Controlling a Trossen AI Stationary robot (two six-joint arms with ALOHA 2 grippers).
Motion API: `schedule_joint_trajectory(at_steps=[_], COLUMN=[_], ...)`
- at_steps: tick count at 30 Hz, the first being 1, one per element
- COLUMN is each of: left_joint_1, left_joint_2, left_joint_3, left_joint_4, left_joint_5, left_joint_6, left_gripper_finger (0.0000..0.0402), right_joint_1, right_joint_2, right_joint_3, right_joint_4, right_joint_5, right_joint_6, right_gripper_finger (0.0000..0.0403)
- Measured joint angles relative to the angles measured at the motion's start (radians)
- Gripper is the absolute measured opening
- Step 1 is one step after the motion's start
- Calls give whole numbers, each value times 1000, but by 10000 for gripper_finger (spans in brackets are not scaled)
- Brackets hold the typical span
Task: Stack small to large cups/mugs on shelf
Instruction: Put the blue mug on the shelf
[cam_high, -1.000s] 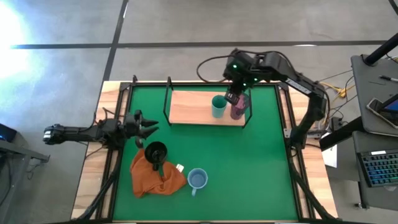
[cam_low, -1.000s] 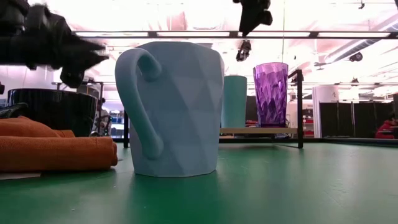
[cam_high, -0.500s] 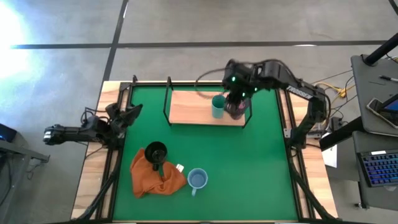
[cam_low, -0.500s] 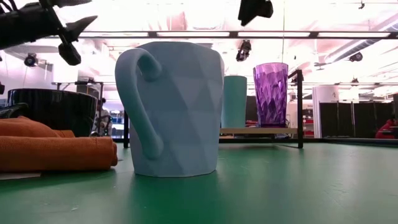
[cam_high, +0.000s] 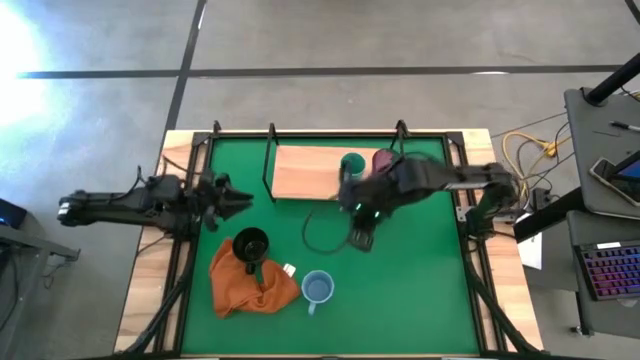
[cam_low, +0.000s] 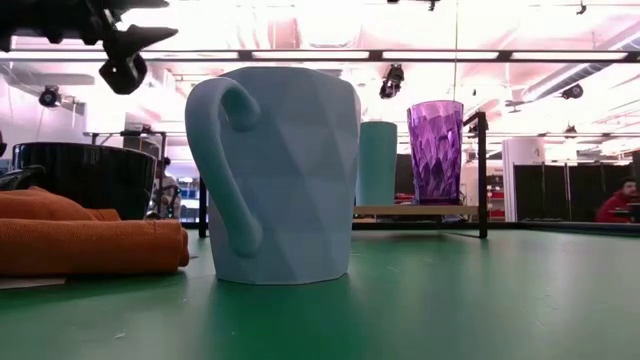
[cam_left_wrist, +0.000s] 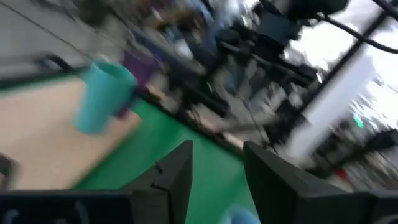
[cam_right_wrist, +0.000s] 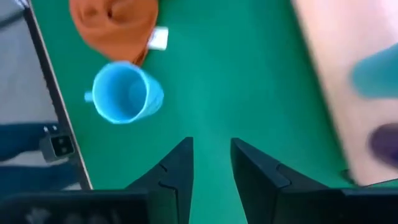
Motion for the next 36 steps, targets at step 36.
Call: schedule_joint_trajectory(at_steps=[36], left_joint_1=[-227], left_joint_2=[-57], left_joint_3=[-17], left_joint_4=[-137], left_joint_5=[195], left_joint_6=[-183], left_gripper_finger=[64], right_joint_1=[85], right_joint_2=[317], right_joint_3=[-104], right_joint_4=[347], right_joint_5=[-127], right_joint_6=[245], right_gripper_finger=[157])
